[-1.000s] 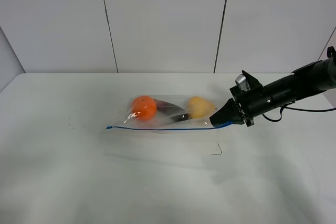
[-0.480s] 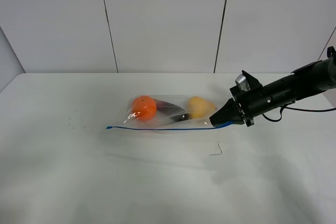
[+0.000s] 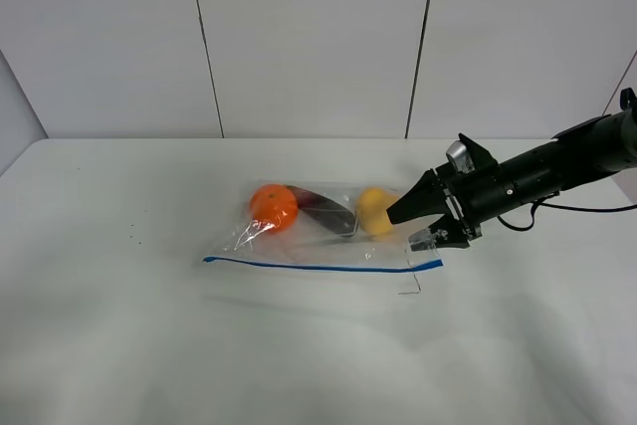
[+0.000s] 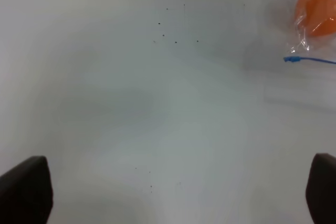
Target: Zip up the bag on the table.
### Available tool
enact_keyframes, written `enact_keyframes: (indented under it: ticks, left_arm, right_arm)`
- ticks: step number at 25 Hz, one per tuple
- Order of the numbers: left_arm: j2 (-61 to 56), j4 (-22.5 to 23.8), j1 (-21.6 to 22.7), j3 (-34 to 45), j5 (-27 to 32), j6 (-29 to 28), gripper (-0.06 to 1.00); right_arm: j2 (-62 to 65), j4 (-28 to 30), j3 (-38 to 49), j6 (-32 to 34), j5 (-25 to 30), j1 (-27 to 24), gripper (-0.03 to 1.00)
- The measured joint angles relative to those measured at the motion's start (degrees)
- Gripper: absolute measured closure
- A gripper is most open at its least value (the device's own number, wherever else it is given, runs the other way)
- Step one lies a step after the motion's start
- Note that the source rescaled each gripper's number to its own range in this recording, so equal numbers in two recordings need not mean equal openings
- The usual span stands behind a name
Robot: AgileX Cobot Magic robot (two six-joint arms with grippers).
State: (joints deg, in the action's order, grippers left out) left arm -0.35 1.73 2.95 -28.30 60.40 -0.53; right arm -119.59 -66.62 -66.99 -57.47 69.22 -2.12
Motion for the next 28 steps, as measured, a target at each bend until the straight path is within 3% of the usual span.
enact_keyframes:
  ticks: [14, 18, 22, 25, 28]
  left_arm:
    - [0.0, 0.0, 0.0, 0.0, 0.0, 0.0, -0.06]
    - [0.0, 0.0, 0.0, 0.0, 0.0, 0.0, -0.06]
    - [0.0, 0.0, 0.0, 0.0, 0.0, 0.0, -0.06]
    - [0.0, 0.0, 0.0, 0.0, 0.0, 0.0, -0.06]
    - [0.0, 0.0, 0.0, 0.0, 0.0, 0.0, -0.06]
  right_arm:
    - [0.0, 0.3, 0.0, 2.8, -0.1, 0.0, -0.03]
    - [1.7, 5.5, 0.0, 5.4, -4.6, 0.0, -0.03]
    - [6.2, 18.8, 0.0, 14.2, -15.1, 0.0, -0.03]
    - [10.3, 34.0, 0.0, 26.0, -21.6, 0.0, -0.03]
    - [13.5, 51.6, 0.0, 38.6, -23.6, 0.0, -0.03]
